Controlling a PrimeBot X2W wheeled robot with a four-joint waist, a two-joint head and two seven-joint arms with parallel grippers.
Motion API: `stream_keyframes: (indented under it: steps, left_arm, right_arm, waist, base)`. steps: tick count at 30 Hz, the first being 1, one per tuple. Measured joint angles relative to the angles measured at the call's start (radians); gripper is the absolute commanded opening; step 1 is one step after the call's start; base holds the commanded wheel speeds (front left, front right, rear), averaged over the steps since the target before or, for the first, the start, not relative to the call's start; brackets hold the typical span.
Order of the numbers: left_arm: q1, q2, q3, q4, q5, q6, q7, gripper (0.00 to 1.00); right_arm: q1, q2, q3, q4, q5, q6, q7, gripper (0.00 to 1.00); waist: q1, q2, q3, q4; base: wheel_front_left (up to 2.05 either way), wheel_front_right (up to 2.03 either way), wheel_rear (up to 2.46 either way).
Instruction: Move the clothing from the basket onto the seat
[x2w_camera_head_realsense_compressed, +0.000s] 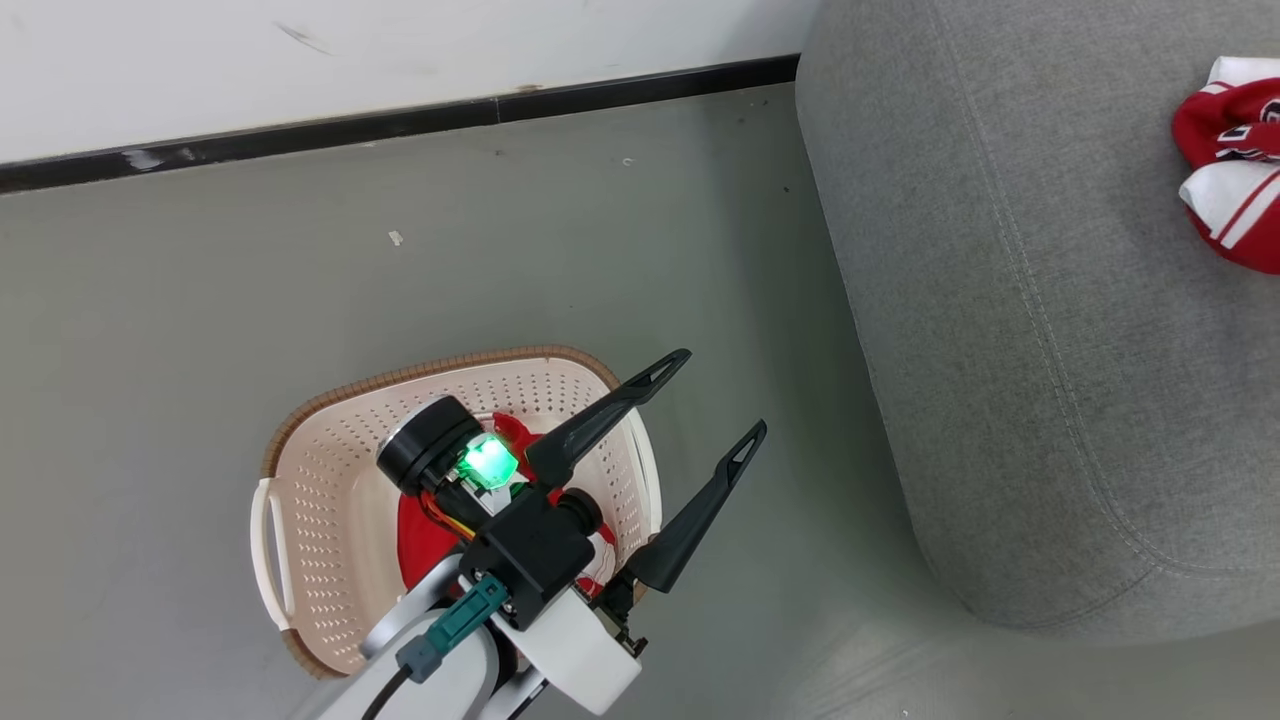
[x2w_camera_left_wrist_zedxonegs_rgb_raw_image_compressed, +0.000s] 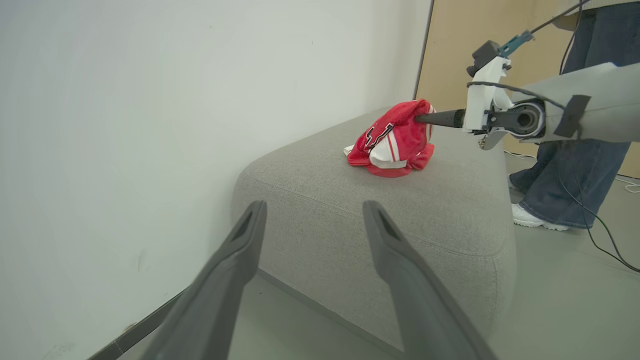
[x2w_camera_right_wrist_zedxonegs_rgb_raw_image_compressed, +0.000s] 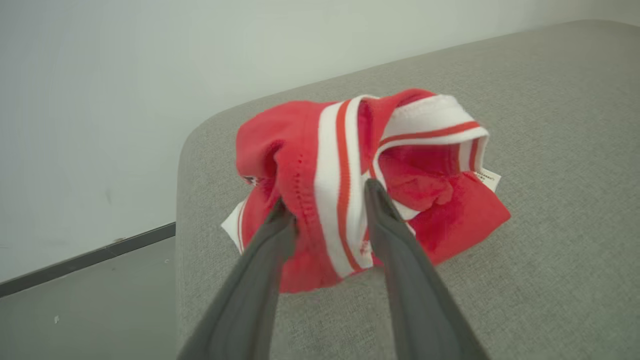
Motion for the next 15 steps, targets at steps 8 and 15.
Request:
stream_keyframes:
  steps: [8,15]
  left_arm:
    - [-0.001,0.003,0.006,0.016,0.000,0.000,-0.006,1.00]
    - [-0.001,0.010,0.027,0.033,-0.009,0.000,-0.019,1.00]
  right_arm:
    - [0.037,0.027,0.005,-0.007,0.000,0.000,-0.012,1.00]
    - [0.089,0.047,0.028,-0.060,0.000,0.000,-0.022,1.00]
  waist:
    - [0.0000,0.0000,-0.006,-0.028]
    - [0.0000,0.0000,-0.022,-0.059]
  base:
    - [0.00,0.00,0.00]
    - [0.00,0.00,0.00]
